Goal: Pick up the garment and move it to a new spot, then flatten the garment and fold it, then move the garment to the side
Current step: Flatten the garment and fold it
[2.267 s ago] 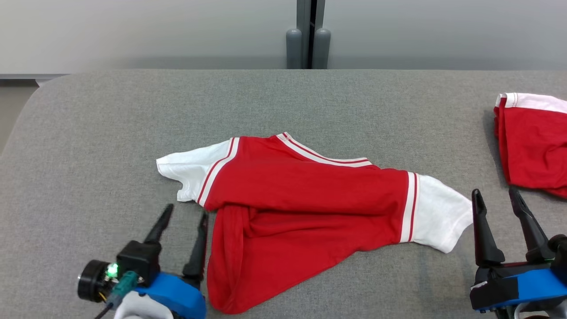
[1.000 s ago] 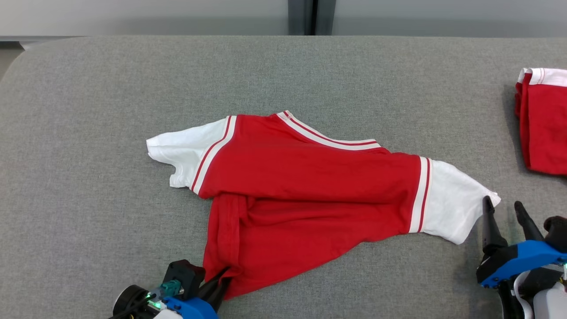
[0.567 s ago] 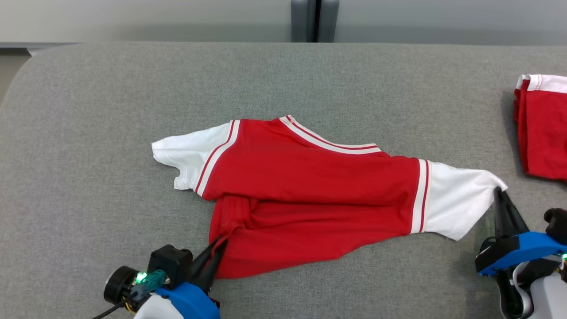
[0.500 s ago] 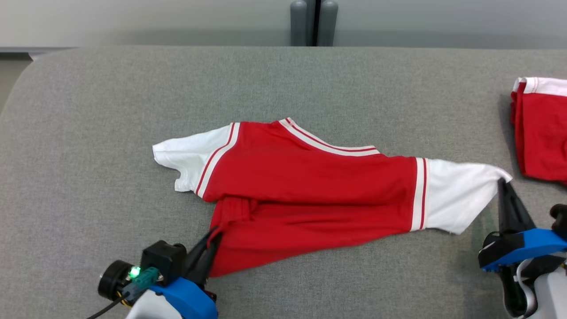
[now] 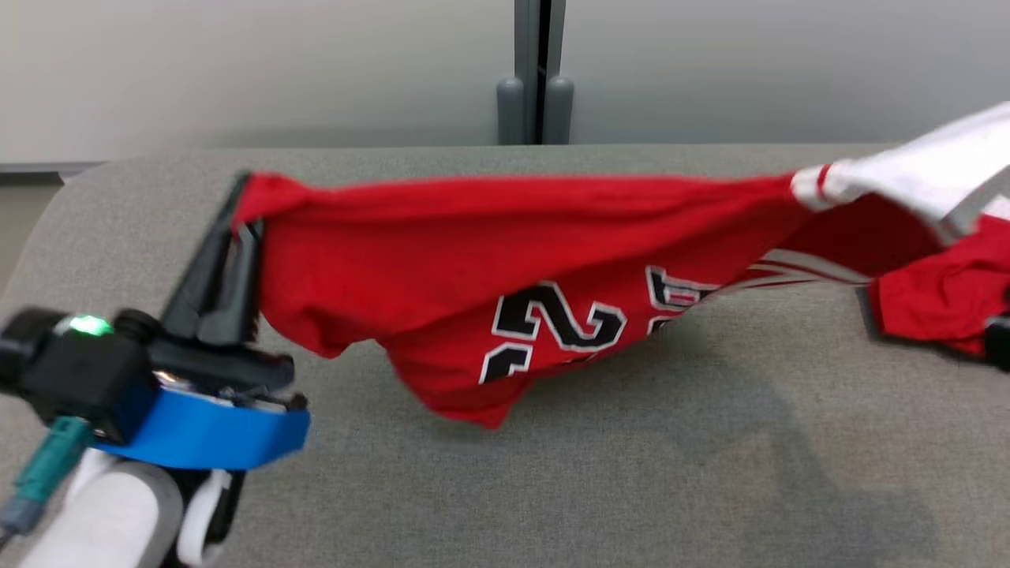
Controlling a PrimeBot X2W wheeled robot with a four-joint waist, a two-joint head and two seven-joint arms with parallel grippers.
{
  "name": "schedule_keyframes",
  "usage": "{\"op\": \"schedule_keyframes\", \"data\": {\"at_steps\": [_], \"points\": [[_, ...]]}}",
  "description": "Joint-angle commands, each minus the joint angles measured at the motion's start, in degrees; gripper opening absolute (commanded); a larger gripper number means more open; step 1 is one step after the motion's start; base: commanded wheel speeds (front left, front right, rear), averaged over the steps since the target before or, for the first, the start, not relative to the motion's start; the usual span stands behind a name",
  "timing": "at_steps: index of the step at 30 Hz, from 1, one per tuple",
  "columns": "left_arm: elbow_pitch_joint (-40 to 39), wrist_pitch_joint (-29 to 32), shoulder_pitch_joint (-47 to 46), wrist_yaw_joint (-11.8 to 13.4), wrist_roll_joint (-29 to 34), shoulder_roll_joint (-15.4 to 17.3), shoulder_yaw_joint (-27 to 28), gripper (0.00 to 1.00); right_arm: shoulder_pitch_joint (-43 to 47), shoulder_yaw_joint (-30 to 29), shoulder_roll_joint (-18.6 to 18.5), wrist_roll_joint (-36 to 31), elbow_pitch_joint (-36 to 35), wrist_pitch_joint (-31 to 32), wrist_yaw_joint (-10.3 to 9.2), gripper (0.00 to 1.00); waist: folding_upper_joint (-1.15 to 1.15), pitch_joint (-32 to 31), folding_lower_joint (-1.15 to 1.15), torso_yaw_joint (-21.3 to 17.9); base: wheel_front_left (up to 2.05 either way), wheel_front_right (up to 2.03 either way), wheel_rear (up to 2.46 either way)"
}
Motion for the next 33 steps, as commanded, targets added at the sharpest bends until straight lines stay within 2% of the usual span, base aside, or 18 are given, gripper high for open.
{"op": "schedule_keyframes", "data": {"at_steps": [1, 5, 8, 12, 16, 23, 29, 33], "points": [[-1.9, -0.4, -2.8, 0.8, 1.0, 0.5, 1.5, 0.0, -2.5, -0.8, -1.2, -0.8, -3.9, 1.7, 0.01, 0.0, 0.01, -1.1, 0.01, -0.5, 0.0, 0.0, 0.0], [-4.8, 0.0, -7.7, 1.7, 1.6, 1.1, 4.2, 0.0, -7.9, -1.8, -3.4, -0.7, -10.6, 5.8, 0.01, 0.0, 0.01, -2.4, 0.01, -0.6, 0.0, 0.0, 0.0], [-6.1, 0.1, -11.4, 2.5, 1.7, 0.9, 6.1, 0.0, -11.9, -2.2, -5.4, 1.1, -12.1, 8.1, 0.01, 0.0, 0.01, -3.0, 0.01, -0.7, 0.0, 0.0, 0.0], [-4.8, 0.9, -15.9, 1.3, 0.3, 0.4, 6.8, 0.0, -16.3, -2.3, -7.3, 3.2, -10.1, 10.1, 0.01, 0.0, 0.01, -2.9, 0.01, -0.8, 0.0, 0.0, 0.0], [0.1, 1.0, -20.7, -1.3, -2.2, -1.3, 5.9, 0.0, -20.6, -0.8, -8.7, 5.2, -4.5, 10.9, 0.01, 0.0, 0.01, -1.0, 0.01, -0.9, 0.0, 0.0, 0.0], [21.1, -2.9, -33.3, -6.5, -5.4, -6.9, 5.0, 0.0, -32.3, 3.9, -9.3, 7.3, 10.3, 8.1, 0.01, 0.0, 0.01, 3.0, 0.01, -1.0, 0.0, 0.0, 0.0], [41.2, -7.8, -46.9, -10.9, -7.1, -11.4, 5.7, 0.0, -46.8, 8.5, -6.8, 6.5, 24.9, 2.8, 0.01, 0.0, 0.01, 5.6, 0.01, -1.8, 0.0, 0.0, 0.0], [54.4, -8.6, -52.7, -13.4, -6.5, -13.0, 4.6, 0.0, -53.3, 11.1, -4.7, 6.0, 36.8, 0.0, 0.01, 0.0, 0.01, 6.9, 0.01, -2.4, 0.0, 0.0, 0.0]]}}
